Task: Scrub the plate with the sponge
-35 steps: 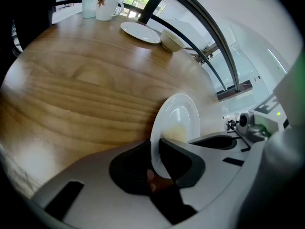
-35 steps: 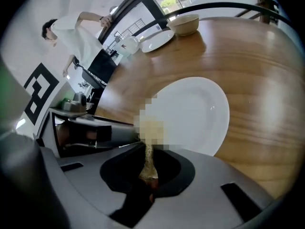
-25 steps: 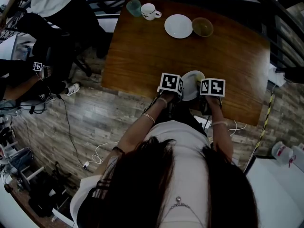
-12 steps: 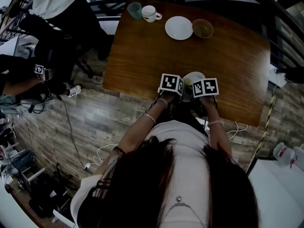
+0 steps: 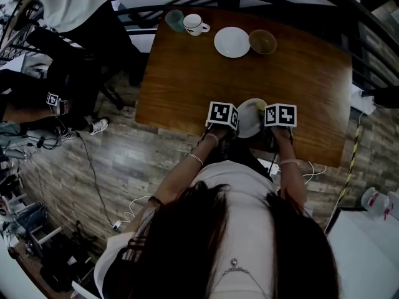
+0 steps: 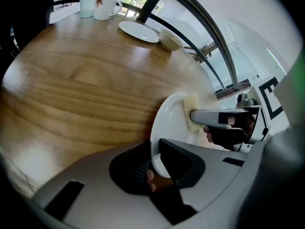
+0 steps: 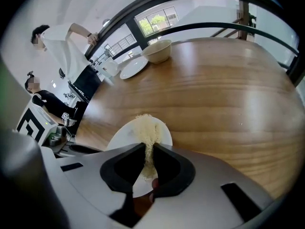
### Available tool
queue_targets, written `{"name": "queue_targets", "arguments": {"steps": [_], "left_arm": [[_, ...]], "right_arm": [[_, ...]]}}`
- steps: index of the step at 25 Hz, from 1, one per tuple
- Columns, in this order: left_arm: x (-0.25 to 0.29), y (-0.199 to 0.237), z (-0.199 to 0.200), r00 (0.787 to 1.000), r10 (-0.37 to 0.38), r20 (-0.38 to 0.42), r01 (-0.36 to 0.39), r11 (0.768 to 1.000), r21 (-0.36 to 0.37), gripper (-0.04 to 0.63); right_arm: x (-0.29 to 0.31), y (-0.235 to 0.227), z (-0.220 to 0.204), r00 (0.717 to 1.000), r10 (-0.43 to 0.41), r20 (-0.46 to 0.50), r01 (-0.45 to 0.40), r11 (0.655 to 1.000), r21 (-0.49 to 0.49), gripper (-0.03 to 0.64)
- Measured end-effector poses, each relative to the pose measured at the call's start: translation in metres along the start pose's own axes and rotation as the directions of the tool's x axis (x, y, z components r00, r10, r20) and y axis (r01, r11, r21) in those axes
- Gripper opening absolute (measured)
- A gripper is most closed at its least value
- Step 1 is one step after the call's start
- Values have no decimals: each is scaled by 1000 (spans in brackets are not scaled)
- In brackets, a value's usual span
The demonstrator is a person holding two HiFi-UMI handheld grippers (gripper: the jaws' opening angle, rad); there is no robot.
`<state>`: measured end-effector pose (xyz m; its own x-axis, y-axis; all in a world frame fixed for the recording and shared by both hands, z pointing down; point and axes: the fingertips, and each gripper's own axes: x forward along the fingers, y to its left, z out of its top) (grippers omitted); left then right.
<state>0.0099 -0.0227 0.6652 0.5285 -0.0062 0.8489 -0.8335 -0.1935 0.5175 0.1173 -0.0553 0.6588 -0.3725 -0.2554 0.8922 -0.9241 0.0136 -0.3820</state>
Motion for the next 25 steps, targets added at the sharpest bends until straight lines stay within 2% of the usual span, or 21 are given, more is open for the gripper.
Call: {"name": "queue_targets", "arguments": {"steps": [18,25], "left_arm": [[-6,-2,-4,1000,-3,-14,3,1000,-24,71],[-7,-3,-5,1000,5,-8,-5,1000,11,71]], "right_arm": [[-26,-16,7,996,-34,78,29,997,70,67],[-38,-28,7,992,-58,115,48,995,91,67]]}}
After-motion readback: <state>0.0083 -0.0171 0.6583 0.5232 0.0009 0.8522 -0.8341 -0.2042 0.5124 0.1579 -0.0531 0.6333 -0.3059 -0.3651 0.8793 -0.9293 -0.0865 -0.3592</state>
